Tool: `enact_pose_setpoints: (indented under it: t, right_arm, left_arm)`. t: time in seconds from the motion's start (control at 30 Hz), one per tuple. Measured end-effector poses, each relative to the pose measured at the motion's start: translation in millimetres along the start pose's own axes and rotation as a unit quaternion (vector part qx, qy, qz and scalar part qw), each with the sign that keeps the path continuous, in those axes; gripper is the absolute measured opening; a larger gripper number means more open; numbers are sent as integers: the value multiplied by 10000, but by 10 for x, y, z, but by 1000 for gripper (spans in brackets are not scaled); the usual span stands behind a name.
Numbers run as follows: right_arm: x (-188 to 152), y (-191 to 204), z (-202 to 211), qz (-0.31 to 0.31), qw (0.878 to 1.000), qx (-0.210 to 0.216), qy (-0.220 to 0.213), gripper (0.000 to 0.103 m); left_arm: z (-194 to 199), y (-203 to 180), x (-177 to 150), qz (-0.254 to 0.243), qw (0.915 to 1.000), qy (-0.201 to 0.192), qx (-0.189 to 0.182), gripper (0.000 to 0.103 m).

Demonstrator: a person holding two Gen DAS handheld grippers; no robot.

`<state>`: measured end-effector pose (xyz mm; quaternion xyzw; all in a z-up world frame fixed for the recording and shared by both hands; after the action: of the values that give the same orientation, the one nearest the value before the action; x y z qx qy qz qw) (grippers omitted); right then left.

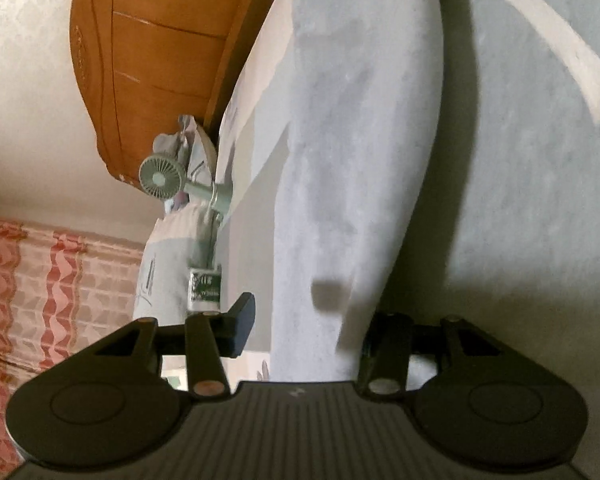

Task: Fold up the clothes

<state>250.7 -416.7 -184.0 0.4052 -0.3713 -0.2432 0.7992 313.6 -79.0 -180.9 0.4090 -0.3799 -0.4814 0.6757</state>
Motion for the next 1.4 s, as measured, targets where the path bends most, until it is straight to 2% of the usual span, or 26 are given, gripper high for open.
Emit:
enact_pose_setpoints:
  t: [0.07, 0.1, 0.13, 0.17, 0.2, 0.3, 0.43, 0.53, 0.73, 0.93, 1.13, 1.23, 1.4]
  right_arm:
    - [-1, 5, -2, 11, 10000, -15, -21, 40]
    - [1, 11, -8, 22, 10000, -35, -35, 39]
    - [3, 12, -10, 31, 10000, -78, -47, 38]
    - [3, 8, -4, 41, 9999, -130, -49, 34]
    - [7, 9, 1, 56, 9998, -180, -47, 29]
    - [54, 50, 5, 170, 9994, -310, -24, 23]
    - [211, 201, 10, 662, 9969, -434, -44, 21]
    - [364, 300, -9, 999, 9936, -518, -54, 20]
    - [665, 329, -25, 1423, 9869, -764, 47, 19]
    - [840, 157, -10, 1704, 9794, -1018, 379, 19]
    - [928, 48, 3, 1844, 9751, -1087, 585, 19]
    - [989, 63, 15, 1955, 9720, -1114, 682, 18]
    - [998, 41, 94, 1919, 9726, -1096, 720, 18]
  left_arm:
    - [-8, 23, -71, 152, 9999, 17, -21, 43]
    - [-11, 30, -63, 178, 9998, 34, -71, 33]
    - [15, 5, -60, 143, 9998, 38, -143, 15]
    - [41, -34, -49, 35, 9998, 39, -215, 6]
    - [69, -48, -29, -92, 9998, -15, -167, 5]
    - [175, 50, 18, -167, 9997, -147, -57, 5]
    - [346, 255, 103, -311, 9990, -306, -18, 5]
    - [518, 325, 206, -466, 9977, -467, -146, 5]
    - [948, 280, 487, -697, 9916, -835, -700, 5]
    - [1242, 55, 783, -820, 9833, -1022, -1263, 5]
    - [1373, -189, 1001, -885, 9760, -1023, -1707, 5]
    - [1297, -214, 1111, -929, 9728, -1041, -1850, 5]
    - [1312, -270, 1155, -713, 9716, -910, -2064, 5]
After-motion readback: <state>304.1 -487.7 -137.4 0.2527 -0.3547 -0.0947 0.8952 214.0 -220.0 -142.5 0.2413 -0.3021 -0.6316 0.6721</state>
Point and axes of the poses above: each gripper's, at about its wrist camera, not at the fingertips, and z roughly against the way its jaws point, y to its left, x to its top, the point moved 7 cm from there along -z, roughly the way its jaws point, and after that the axes turned 2 degrees about y, right-handed, at the moved point
